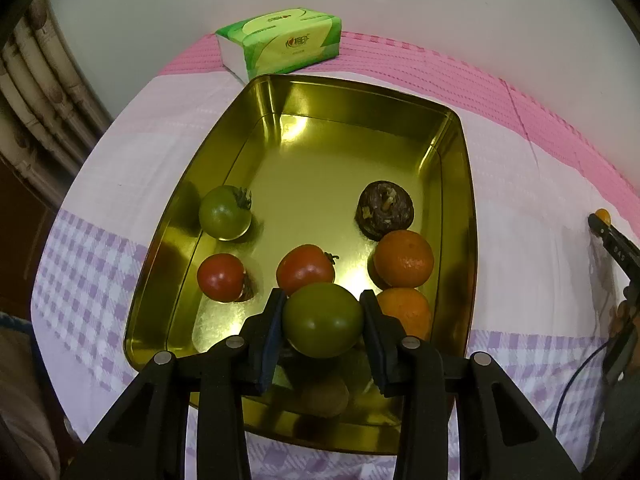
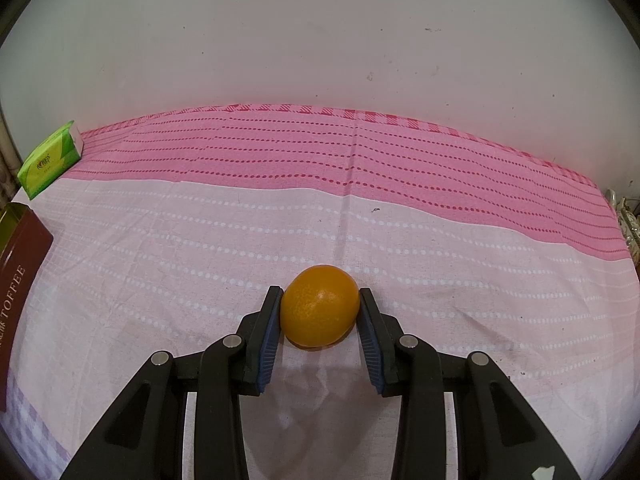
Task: Organize fruits
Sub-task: 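Lower the green fruit into the tray with the left while the right holds the orange, then lower the small orange fruit into the gold tray and open the right gripper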
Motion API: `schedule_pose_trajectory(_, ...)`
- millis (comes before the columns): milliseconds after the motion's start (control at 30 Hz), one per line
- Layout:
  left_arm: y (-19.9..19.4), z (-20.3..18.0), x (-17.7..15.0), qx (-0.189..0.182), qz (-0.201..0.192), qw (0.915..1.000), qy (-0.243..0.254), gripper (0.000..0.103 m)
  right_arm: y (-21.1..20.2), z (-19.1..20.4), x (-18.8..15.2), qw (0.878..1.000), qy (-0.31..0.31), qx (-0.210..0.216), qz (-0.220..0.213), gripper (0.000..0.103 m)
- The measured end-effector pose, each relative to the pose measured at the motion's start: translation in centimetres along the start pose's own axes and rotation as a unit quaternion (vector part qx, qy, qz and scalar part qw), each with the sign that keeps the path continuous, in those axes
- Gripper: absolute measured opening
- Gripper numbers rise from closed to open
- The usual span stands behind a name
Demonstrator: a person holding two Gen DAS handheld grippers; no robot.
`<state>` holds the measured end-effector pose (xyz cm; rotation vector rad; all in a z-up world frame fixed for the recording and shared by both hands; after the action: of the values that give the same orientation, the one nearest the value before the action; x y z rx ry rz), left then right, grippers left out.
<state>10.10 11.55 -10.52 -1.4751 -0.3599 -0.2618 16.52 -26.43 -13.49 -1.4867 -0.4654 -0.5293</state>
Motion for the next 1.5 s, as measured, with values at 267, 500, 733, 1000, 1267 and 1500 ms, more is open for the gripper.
schedule_pose_trajectory(267, -0.6, 0.0, -0.2, -0.003, -0.009, 0.9999, 0.006, 0.047, 0.0, 0.1, 0.1, 1.000, -0.003, -0.005, 0.000, 0.035)
schedule_pose_trajectory(500, -2.2, 0.6, -0.1, 0.000, -0.025, 0.9997, 0.005, 0.052, -0.1, 0.3, 0.0, 1.000, -0.005, -0.008, 0.000, 0.034)
schedule_pose_trajectory(733, -3.8, 2.9, -0.4, 0.024, -0.042, 0.9988, -0.010, 0.057, -0.1, 0.6, 0.1, 1.000, -0.008, -0.009, 0.000, 0.033)
schedule_pose_trajectory(1000, -4.7, 6.1, -1.3, 0.047, -0.051, 0.9967, -0.043, 0.058, -1.0, 1.7, -0.1, 1.000, -0.016, 0.010, 0.011, 0.032)
schedule_pose_trajectory(1267, -4.8, 8.0, -2.0, 0.065, -0.057, 0.9943, -0.062, 0.059, -4.5, 9.5, 0.5, 0.994, -0.055, 0.098, -0.002, 0.032)
schedule_pose_trajectory(1500, -5.1, 8.9, -2.7, 0.075, -0.063, 0.9934, -0.061, 0.058, -7.4, 21.0, 0.5, 0.971, -0.133, 0.196, -0.007, 0.032)
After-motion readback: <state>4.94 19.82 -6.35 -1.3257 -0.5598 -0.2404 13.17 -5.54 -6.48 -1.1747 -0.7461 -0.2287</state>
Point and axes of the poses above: each gripper's, at about its wrist camera, not at the fingertips, and y roughly the way its jaws point, z to its left, x to its top, the point moved 7 cm from there along y, roughly the way its jaws point, and after that the axes turned 4 degrees about x, right-handed, at the moved point
